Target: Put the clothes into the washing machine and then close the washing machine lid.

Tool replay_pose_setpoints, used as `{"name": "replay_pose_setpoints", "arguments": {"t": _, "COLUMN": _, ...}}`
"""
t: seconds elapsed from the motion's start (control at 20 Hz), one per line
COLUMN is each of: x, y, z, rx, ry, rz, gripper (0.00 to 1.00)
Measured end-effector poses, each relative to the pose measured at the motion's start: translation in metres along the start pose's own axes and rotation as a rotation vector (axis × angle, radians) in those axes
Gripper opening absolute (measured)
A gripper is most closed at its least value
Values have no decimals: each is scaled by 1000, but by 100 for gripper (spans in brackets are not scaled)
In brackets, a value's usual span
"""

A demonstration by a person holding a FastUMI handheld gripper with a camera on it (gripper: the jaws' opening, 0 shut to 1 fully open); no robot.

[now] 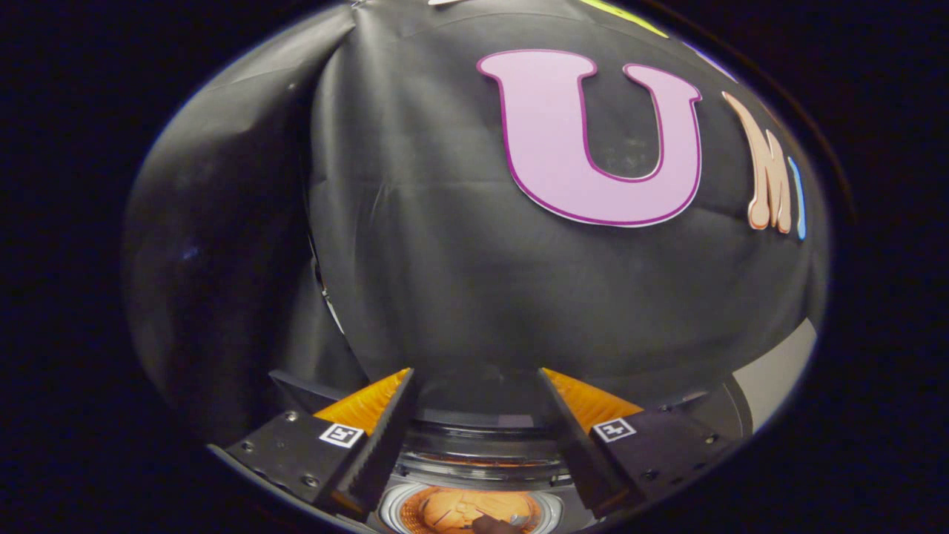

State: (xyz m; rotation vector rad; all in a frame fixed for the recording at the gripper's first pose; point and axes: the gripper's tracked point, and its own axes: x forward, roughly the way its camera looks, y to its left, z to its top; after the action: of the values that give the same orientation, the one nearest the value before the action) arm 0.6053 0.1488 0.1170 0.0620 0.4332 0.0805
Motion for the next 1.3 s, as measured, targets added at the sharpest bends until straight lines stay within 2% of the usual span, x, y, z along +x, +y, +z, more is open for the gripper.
{"name": "replay_pose_setpoints", "arguments": {"t": 0.4, "x": -10, "y": 2, "z": -3, "rx": -17, "ry": -6, "rz": 16, "gripper": 91}}
{"name": "replay_pose_setpoints", "arguments": {"t": 1.3, "x": -20, "y": 5, "z": -7, "rx": -19, "ry": 26, "rz": 55, "gripper": 91}}
